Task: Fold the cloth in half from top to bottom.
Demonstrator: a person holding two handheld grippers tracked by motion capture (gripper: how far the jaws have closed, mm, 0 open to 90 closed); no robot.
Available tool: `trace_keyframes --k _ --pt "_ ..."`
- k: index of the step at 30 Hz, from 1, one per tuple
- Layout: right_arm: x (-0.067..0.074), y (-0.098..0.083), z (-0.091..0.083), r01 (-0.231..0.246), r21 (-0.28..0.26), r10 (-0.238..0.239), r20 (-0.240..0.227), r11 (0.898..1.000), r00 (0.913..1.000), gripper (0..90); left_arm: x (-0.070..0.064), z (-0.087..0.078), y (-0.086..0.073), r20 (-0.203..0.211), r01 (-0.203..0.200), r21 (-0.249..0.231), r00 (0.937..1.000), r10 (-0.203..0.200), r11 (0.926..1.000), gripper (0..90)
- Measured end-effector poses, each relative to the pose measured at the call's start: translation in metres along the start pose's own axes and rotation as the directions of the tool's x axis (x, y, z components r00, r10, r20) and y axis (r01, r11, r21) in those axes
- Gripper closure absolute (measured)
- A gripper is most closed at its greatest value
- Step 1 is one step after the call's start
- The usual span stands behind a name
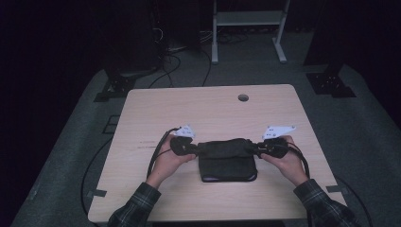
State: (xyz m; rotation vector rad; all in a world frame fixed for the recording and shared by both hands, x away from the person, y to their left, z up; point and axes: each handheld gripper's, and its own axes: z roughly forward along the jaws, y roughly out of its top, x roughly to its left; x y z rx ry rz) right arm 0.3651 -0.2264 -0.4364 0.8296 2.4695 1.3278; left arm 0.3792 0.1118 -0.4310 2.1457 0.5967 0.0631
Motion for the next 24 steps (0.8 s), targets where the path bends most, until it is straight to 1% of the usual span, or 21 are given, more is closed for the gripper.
trace_keyframes --k 2,4,5,6,7,9,11,13,14,16,18,21,23,24 --pt "0.004 -0.006 0.0 -0.008 0.009 0.008 -0.014 1.0 0.9999 79.1 -0.003 0.004 -0.007 0.008 0.002 0.021 1.0 -0.002 0.9998 80.8" --pt "0.008 -0.012 0.002 -0.003 0.037 0.004 -0.02 0.999 0.9998 77.3 -0.005 0.008 -0.013 0.014 0.007 0.044 0.9999 -0.008 0.999 79.3" --pt "0.009 -0.015 0.002 -0.001 0.049 0.002 -0.023 0.999 0.9997 76.1 -0.006 0.011 -0.017 0.021 0.008 0.058 0.9997 -0.01 0.9983 77.7" --pt "0.01 -0.018 0.003 -0.004 0.064 0.005 -0.027 0.998 0.9996 74.4 -0.006 0.011 -0.018 0.022 0.011 0.06 0.9997 -0.012 0.9981 74.8" --pt "0.011 -0.019 0.003 0.002 0.068 0.0 -0.028 0.998 0.9996 73.3 -0.007 0.011 -0.019 0.029 0.018 0.056 0.9994 -0.02 0.9983 72.5" --pt "0.013 -0.02 -0.001 0.0 0.062 0.001 -0.032 0.998 0.9995 71.1 -0.009 0.007 -0.018 0.033 0.015 0.045 0.9993 -0.017 0.9988 67.6" --pt "0.014 -0.018 -0.007 -0.005 0.039 0.007 -0.033 0.999 0.9994 69.5 -0.011 0.001 -0.014 0.037 0.006 0.027 0.9993 -0.007 0.9996 63.8" --pt "0.013 -0.016 -0.015 -0.02 0.004 0.02 -0.044 1.0 0.9988 69.5 -0.012 -0.007 -0.01 0.04 0.001 0.003 0.9992 -0.002 1.0 61.5" --pt "0.013 -0.014 -0.019 -0.024 -0.021 0.023 -0.045 0.999 0.9987 69.9 -0.011 -0.01 -0.007 0.04 -0.007 -0.009 0.9992 0.008 0.9999 61.2" --pt "0.011 -0.009 -0.024 -0.032 -0.049 0.03 -0.039 0.998 0.9988 71.7 -0.01 -0.014 -0.003 0.032 -0.01 -0.029 0.9994 0.011 0.9995 62.3" --pt "0.008 -0.005 -0.024 -0.034 -0.059 0.032 -0.034 0.998 0.9989 73.5 -0.006 -0.015 0.001 0.014 -0.014 -0.043 0.9998 0.015 0.999 66.2" --pt "0.001 0.001 -0.015 -0.026 -0.048 0.026 -0.013 0.998 0.9996 76.2 0.003 -0.009 0.005 0.0 0.0 -0.051 1.0 0.0 0.9987 70.1" --pt "-0.003 0.004 -0.008 -0.029 -0.045 0.028 -0.006 0.999 0.9996 77.1 0.01 -0.002 0.006 -0.01 0.008 -0.042 0.9999 -0.008 0.9991 70.4" --pt "-0.006 0.005 -0.004 -0.028 -0.032 0.028 -0.001 0.999 0.9996 77.5 0.013 0.001 0.006 -0.02 0.014 -0.039 0.9997 -0.015 0.9991 70.4"
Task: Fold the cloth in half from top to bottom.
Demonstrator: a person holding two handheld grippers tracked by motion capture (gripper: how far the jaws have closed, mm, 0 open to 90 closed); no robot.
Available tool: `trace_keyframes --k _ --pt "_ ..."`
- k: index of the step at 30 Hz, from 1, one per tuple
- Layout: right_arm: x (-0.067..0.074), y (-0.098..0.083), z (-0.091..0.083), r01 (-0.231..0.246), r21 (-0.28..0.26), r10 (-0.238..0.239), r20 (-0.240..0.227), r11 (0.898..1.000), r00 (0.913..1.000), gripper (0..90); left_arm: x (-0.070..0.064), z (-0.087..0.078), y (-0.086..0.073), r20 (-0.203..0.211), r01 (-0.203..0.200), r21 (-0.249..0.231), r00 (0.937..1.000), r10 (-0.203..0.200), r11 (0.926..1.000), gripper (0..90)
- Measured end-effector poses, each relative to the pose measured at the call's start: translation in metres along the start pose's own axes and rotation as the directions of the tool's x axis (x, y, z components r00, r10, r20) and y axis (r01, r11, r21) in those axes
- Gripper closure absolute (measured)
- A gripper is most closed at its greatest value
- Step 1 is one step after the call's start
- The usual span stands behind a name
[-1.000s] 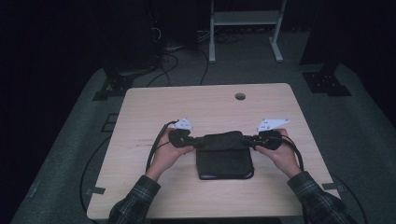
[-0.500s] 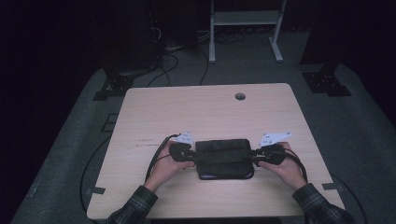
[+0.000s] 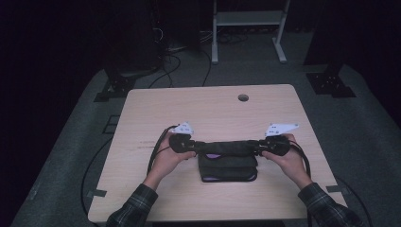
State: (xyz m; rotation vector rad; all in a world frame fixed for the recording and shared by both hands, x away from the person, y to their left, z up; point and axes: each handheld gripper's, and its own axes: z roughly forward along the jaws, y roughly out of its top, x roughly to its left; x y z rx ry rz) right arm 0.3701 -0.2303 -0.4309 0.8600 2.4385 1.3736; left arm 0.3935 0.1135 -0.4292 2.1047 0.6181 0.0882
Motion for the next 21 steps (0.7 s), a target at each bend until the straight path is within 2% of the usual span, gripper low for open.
trace_keyframes --k 4,10,16,21 --pt "-0.008 0.0 0.019 -0.007 0.042 0.006 0.006 0.999 1.0 78.2 0.01 0.015 -0.002 -0.035 0.013 0.034 0.9993 -0.012 0.9993 70.5" --pt "-0.009 -0.012 0.041 0.001 0.13 0.002 -0.021 0.991 0.9998 78.8 0.007 0.025 -0.013 -0.022 0.02 0.067 0.9996 -0.018 0.9975 70.2" --pt "-0.005 -0.016 0.034 0.006 0.141 0.002 -0.054 0.99 0.9985 79.4 -0.001 0.018 -0.018 -0.002 0.02 0.052 0.9998 -0.02 0.9984 69.0" --pt "0.003 -0.02 0.025 0.026 0.147 -0.015 -0.075 0.989 0.9971 79.6 -0.013 0.009 -0.02 0.016 0.001 0.048 0.9999 -0.002 0.9989 68.5"
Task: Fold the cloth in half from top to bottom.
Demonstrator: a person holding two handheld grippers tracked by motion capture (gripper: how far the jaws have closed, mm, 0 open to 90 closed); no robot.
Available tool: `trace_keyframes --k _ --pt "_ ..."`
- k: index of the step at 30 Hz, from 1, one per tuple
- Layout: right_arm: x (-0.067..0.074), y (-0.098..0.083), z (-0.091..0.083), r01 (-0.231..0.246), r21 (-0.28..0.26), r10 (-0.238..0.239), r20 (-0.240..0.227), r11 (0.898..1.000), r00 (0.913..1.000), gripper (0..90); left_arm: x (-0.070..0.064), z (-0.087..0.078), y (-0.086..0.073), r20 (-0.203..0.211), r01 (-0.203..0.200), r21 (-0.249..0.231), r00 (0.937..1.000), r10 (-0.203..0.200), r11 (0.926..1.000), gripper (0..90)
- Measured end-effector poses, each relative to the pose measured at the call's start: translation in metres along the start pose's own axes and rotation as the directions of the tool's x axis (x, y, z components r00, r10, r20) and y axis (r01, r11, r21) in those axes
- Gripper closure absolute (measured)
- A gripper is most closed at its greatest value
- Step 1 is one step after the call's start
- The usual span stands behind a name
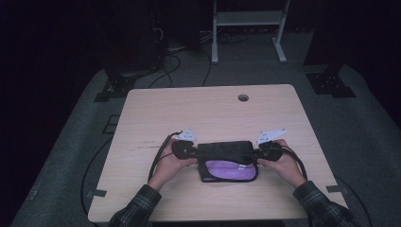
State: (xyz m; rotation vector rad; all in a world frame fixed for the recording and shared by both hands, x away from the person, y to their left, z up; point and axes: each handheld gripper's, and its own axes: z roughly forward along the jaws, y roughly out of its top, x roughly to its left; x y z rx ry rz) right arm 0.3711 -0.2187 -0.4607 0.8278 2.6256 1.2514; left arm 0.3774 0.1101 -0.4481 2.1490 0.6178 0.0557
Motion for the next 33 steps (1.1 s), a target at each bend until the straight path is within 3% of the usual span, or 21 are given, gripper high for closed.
trace_keyframes --k 8,13,17,24,28,33 --pt "0.021 -0.007 -0.015 0.035 -0.013 -0.035 -0.035 0.999 0.9988 79.6 -0.022 -0.009 -0.011 0.051 -0.02 0.0 0.9985 0.02 0.9998 67.7" --pt "0.032 -0.018 -0.022 0.048 0.007 -0.047 -0.055 0.999 0.9974 79.9 -0.032 -0.011 -0.022 0.066 -0.03 0.037 0.9974 0.027 0.9989 67.1" --pt "0.038 -0.028 -0.02 0.071 0.058 -0.069 -0.038 0.996 0.9969 80.6 -0.033 -0.008 -0.031 0.057 -0.036 0.07 0.9978 0.032 0.9969 67.0" --pt "0.04 -0.027 -0.023 0.08 0.046 -0.08 -0.016 0.996 0.9967 76.4 -0.038 -0.016 -0.031 0.054 -0.035 0.045 0.998 0.032 0.9984 63.4" --pt "0.036 -0.026 -0.032 0.057 -0.006 -0.057 0.027 0.998 0.998 64.7 -0.036 -0.032 -0.035 0.006 -0.024 0.022 0.9997 0.024 0.9995 56.8" --pt "0.023 -0.03 -0.039 0.017 -0.052 -0.011 0.11 0.998 0.9939 44.9 -0.028 -0.046 -0.044 -0.091 -0.019 0.014 0.9957 0.02 0.9997 37.5"
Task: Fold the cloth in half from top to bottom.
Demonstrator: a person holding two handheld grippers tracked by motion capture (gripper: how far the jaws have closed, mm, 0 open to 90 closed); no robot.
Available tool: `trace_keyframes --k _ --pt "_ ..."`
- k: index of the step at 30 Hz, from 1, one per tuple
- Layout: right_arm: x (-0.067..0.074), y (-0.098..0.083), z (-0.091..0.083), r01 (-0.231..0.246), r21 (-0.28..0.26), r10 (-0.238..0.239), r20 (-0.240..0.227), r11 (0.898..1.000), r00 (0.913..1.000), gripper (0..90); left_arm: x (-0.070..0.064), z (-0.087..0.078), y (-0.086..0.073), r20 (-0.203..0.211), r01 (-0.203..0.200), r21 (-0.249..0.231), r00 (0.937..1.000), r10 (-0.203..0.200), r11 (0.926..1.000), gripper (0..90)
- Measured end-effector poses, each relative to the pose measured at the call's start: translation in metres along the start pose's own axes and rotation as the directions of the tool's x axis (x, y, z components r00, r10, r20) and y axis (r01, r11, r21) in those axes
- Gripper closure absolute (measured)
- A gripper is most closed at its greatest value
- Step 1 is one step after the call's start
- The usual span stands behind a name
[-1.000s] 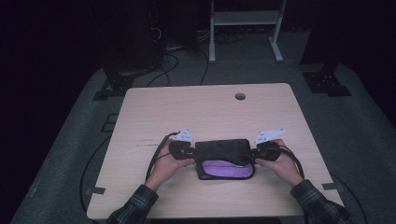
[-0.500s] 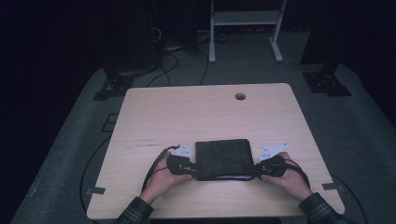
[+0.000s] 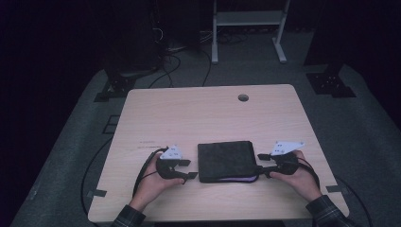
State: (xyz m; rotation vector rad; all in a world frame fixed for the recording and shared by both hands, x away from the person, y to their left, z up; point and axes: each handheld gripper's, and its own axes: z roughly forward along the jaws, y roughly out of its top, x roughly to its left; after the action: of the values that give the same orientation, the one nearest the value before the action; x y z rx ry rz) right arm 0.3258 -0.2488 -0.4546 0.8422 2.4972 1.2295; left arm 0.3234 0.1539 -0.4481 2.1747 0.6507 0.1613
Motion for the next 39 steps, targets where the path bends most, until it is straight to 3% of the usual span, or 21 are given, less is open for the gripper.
trace_keyframes --k 3,8,16,26,28,30,33,39 --pt "-0.008 -0.003 -0.005 -0.025 -0.019 0.026 0.047 1.0 0.9986 36.0 0.006 -0.01 -0.006 -0.053 0.008 -0.006 0.9985 -0.009 0.9999 28.9" --pt "-0.019 -0.013 -0.015 -0.058 -0.042 0.063 0.125 0.997 0.9901 29.8 0.016 -0.025 -0.018 -0.135 0.039 0.0 0.99 -0.039 0.9992 18.1" --pt "-0.029 -0.039 -0.03 -0.114 0.005 0.111 0.21 0.993 0.9715 22.7 0.027 -0.045 -0.047 -0.208 0.085 0.032 0.9752 -0.076 0.9959 10.4" --pt "-0.03 -0.063 -0.037 -0.156 0.08 0.133 0.246 0.984 0.9601 17.8 0.032 -0.062 -0.082 -0.259 0.153 0.07 0.957 -0.13 0.9858 5.8" --pt "-0.031 -0.066 -0.038 -0.166 0.071 0.145 0.241 0.983 0.9596 17.2 0.031 -0.062 -0.087 -0.263 0.145 0.083 0.9573 -0.119 0.9859 1.8" --pt "-0.031 -0.067 -0.039 -0.168 0.063 0.149 0.242 0.984 0.9589 16.4 0.029 -0.063 -0.092 -0.283 0.108 0.075 0.9556 -0.083 0.9913 1.3" --pt "-0.031 -0.068 -0.038 -0.169 0.054 0.151 0.243 0.984 0.9582 15.2 0.028 -0.063 -0.096 -0.279 0.099 0.051 0.9569 -0.081 0.9938 0.5" --pt "-0.031 -0.069 -0.037 -0.167 0.048 0.151 0.242 0.985 0.9585 12.7 0.028 -0.063 -0.096 -0.278 0.098 0.053 0.9572 -0.08 0.9938 0.0"
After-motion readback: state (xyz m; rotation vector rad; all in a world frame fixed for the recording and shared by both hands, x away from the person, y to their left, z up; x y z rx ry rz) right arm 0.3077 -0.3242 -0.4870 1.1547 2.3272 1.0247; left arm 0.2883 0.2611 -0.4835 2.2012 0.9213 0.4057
